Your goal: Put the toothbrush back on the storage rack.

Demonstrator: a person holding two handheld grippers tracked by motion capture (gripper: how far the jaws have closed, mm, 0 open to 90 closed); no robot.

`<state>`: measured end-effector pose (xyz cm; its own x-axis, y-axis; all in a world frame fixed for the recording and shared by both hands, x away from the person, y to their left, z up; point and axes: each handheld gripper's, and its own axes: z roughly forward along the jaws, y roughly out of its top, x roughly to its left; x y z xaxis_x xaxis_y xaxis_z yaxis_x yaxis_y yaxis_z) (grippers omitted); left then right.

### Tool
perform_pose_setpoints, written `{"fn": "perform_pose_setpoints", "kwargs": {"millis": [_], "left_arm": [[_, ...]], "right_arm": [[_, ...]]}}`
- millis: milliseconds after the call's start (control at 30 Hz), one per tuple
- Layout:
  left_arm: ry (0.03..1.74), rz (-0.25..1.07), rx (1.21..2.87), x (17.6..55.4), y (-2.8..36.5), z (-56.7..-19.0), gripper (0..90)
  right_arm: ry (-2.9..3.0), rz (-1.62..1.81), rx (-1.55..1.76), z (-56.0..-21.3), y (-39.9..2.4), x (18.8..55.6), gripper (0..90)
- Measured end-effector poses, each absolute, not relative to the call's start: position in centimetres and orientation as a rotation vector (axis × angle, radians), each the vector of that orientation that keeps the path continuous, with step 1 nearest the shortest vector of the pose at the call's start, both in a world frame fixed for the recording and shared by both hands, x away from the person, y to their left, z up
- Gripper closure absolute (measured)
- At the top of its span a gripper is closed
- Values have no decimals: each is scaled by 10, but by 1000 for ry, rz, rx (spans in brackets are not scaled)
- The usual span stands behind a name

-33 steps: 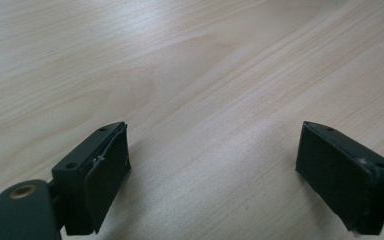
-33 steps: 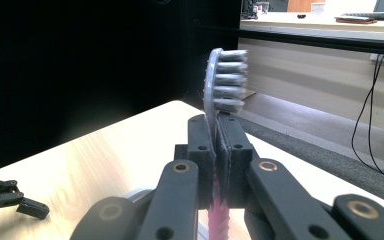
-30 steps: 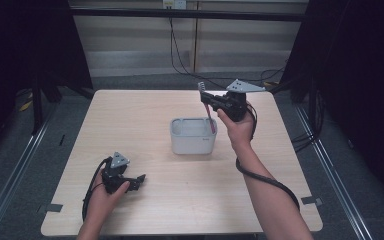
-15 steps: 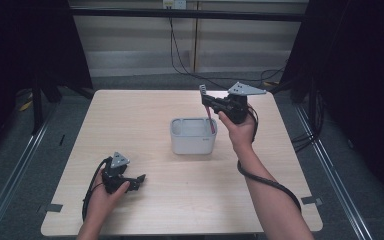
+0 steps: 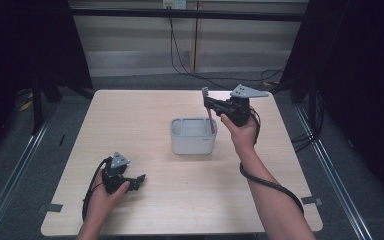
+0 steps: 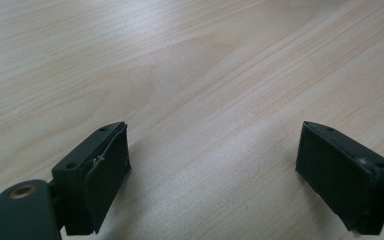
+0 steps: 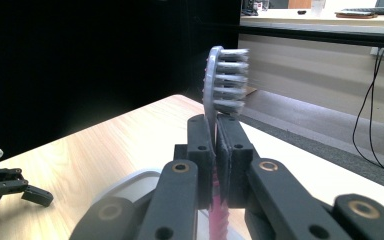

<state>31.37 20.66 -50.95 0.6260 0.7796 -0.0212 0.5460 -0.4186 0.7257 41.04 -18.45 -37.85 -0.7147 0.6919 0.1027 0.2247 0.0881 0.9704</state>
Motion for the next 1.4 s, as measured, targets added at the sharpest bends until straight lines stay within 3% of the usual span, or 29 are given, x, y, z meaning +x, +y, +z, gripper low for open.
{"fn": "perform_pose_setpoints", "kwargs": {"millis": [1400], "left_arm": [[1033, 418, 2130, 314, 207, -510, 133]], "right_arm": [[2003, 1649, 926, -401, -197, 399, 854]]}}
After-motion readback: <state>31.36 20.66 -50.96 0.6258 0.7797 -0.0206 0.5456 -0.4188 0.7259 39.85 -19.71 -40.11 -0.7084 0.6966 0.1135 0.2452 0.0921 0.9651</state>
